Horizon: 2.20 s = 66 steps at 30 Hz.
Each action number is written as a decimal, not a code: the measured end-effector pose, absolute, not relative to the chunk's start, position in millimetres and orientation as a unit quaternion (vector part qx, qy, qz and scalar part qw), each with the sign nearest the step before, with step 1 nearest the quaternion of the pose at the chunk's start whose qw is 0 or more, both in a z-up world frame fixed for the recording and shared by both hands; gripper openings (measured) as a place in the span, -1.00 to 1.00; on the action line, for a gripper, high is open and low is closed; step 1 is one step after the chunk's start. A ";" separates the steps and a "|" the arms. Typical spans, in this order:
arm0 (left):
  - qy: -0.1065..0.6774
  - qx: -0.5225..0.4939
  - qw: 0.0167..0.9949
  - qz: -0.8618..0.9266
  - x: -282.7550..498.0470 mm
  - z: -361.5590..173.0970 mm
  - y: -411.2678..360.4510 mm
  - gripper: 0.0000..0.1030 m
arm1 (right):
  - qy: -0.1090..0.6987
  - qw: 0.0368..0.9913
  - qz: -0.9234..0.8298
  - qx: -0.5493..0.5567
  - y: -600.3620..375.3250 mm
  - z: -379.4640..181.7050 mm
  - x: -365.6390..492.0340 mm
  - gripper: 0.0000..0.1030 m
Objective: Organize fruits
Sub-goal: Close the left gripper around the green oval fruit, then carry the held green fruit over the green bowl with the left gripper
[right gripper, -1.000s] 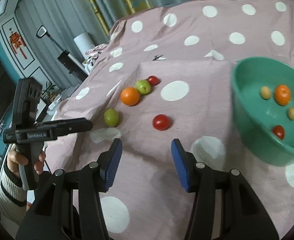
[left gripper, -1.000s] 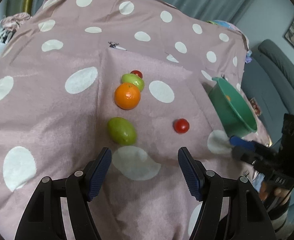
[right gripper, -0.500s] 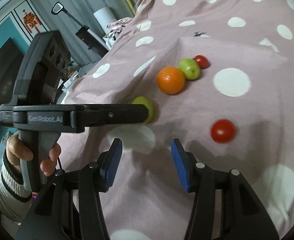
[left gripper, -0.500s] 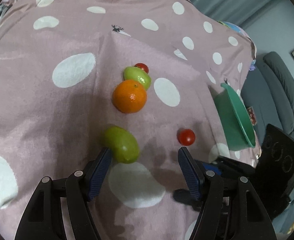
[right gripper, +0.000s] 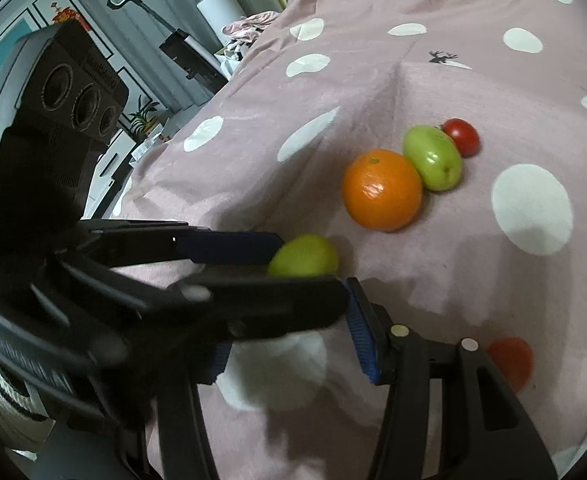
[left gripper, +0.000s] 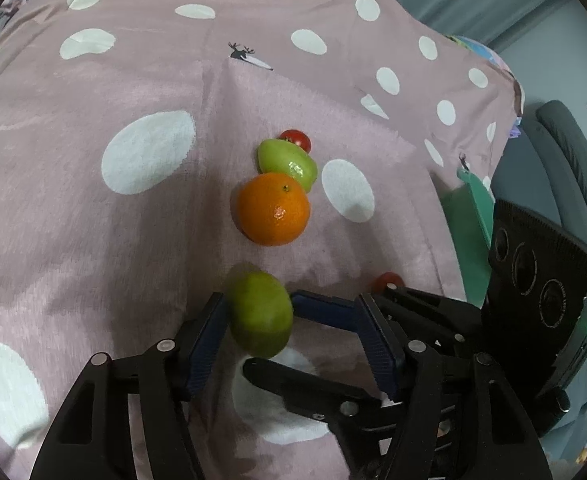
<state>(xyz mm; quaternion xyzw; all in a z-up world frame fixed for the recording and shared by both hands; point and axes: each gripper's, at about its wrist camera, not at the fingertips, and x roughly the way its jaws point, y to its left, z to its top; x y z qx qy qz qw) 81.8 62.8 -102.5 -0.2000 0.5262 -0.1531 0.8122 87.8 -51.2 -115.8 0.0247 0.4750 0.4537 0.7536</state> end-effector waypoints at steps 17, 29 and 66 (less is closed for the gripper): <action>0.518 -0.166 0.823 -0.164 64.4 -95.2 43.2 0.05 | 0.458 0.776 0.431 0.031 -69.1 -113.4 75.5 -0.23; 0.502 -0.137 0.830 -0.201 39.1 -76.9 -6.5 0.05 | 0.436 0.807 0.396 0.044 -113.8 -99.4 41.4 -0.23; 0.467 -0.041 0.849 -0.243 23.9 -30.1 -88.9 0.05 | 0.372 0.853 0.357 0.086 -195.8 -70.8 6.1 -0.23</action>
